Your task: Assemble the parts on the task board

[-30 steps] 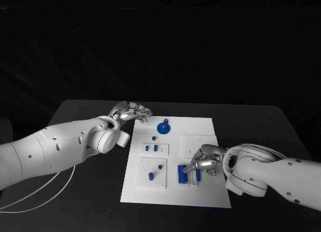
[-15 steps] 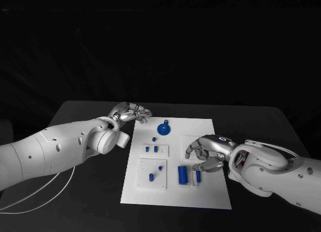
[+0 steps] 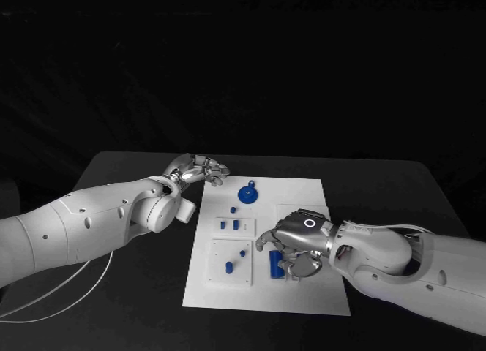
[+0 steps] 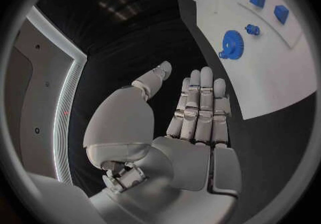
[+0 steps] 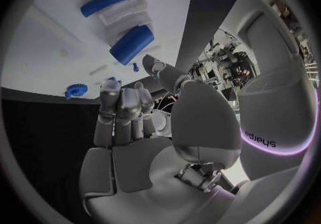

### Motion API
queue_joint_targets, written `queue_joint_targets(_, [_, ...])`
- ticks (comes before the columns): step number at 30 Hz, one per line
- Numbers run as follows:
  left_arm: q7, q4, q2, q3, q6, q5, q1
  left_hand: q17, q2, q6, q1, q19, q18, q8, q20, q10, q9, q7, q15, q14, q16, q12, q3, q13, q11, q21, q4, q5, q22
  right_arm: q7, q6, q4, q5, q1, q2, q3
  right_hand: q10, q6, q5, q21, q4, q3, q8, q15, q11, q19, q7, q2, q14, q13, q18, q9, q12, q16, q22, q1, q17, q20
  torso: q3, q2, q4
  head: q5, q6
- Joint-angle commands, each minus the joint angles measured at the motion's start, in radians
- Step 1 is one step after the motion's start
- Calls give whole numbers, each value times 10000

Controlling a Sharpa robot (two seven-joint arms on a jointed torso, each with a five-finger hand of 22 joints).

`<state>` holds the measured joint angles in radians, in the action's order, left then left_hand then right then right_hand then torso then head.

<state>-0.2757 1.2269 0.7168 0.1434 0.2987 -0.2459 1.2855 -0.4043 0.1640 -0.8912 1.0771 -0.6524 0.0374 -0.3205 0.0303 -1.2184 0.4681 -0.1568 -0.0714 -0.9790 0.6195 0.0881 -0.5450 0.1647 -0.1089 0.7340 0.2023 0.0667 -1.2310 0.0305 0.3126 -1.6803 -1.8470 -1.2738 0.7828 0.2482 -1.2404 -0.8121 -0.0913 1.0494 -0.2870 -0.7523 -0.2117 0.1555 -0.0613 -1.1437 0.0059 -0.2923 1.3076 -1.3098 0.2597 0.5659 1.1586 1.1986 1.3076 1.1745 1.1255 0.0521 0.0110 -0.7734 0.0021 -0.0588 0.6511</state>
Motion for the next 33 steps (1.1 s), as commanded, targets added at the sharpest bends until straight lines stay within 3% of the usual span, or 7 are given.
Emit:
queue_joint_targets(1, [-106,12,-15,-7,-145,57,4,-17,-93,79,15,18,83,-42,-65,-50,-17,23,-45,-37,-51,-55,73,-15,-18,-62,0,-17,-12,-2,-675,66,-1318,24,-100,-8,-40,72,167,46,-30,-53,83,-11,-53,78,-178,-24,-2,-405,21,-52,-35,37,202,122,5,-4,13,4,0,-11,31])
queue_joint_targets(18, [-96,3,-12,-7,-158,57,4,-32,-100,81,20,17,84,-43,-66,-53,-21,22,-46,-42,-62,-53,76,-17,-17,-68,0,-18,-17,-341,-1664,253,-1844,97,-297,-11,10,-31,425,85,-7,-380,-60,-101,46,134,-194,-17,-13,-289,21,-97,-176,55,197,257,17,-51,14,4,3,-22,107])
queue_joint_targets(33, [-87,-2,-18,-7,-170,57,4,-45,-106,82,26,16,84,-44,-67,-55,-24,21,-46,-45,-72,-53,77,-19,-17,-73,0,-18,-22,-409,-1744,668,-2113,239,-525,-12,62,-216,426,139,15,-612,-223,-153,82,134,-101,16,-14,-221,21,-64,-245,85,196,225,30,-76,10,-1,9,-38,157])
